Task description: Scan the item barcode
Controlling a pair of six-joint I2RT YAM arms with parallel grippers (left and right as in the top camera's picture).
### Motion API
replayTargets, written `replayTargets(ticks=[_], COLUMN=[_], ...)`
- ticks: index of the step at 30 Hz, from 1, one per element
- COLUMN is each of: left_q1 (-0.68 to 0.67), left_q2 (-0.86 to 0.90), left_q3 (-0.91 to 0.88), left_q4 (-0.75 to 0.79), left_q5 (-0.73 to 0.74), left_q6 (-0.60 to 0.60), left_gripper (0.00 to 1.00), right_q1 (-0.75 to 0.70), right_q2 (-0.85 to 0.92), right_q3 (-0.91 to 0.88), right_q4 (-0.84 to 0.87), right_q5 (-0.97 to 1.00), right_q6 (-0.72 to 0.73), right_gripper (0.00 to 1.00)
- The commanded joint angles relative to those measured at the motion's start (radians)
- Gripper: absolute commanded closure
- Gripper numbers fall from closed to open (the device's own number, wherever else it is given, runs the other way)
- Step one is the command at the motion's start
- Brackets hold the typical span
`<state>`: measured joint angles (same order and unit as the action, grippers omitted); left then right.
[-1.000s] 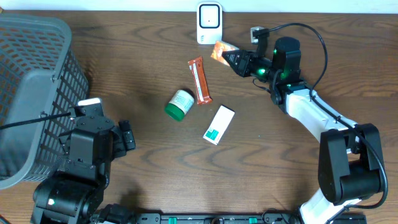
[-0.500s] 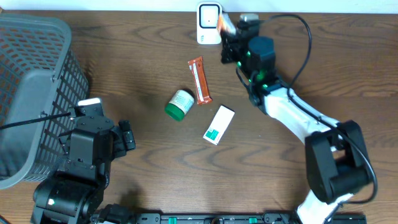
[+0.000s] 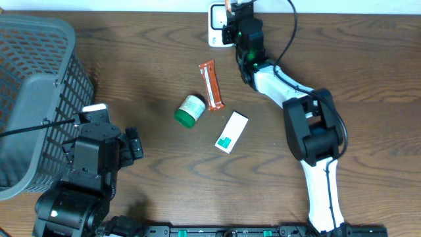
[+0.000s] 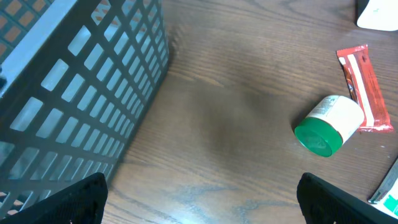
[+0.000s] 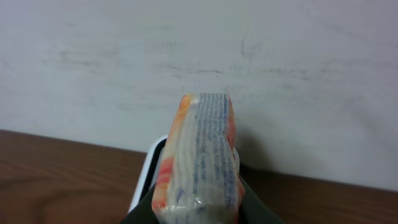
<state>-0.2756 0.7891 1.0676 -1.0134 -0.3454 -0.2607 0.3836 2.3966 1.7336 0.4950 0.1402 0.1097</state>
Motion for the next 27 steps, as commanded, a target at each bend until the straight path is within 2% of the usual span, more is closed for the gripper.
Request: replayTargets(ticks=[1, 8, 17, 22, 27], left_q1=[0.005, 0.005, 0.005, 0.005, 0.005], left_q2=[-0.004, -0.004, -0.004, -0.005, -0.005], left_q3=[0.01, 0.01, 0.01, 0.01, 0.01], left_q4=[0.0, 0.0, 0.0, 0.0, 0.001], left_q5=[-0.006, -0.006, -0.006, -0.006, -0.006], left_q6=[0.013, 0.013, 0.013, 0.013, 0.013], left_gripper=[0.02, 0.02, 0.02, 0.02, 0.02], right_q1=[0.005, 0.012, 0.02, 0.023, 0.011], right_q2=[0.051, 0.174, 0.17, 0.083, -0.104], right_q3=[0.091, 0.188, 0.199, 0.199, 0.199], right_q4=[0.014, 0.035, 0.002, -0.129, -0.39], right_q5=[0.044, 0.08, 0.08, 0.08, 0.081], right_q6=[-0.041, -0.069, -0.093, -0.093, -0.092], right_gripper=[0.79, 0.76, 0.77, 0.8, 0.8])
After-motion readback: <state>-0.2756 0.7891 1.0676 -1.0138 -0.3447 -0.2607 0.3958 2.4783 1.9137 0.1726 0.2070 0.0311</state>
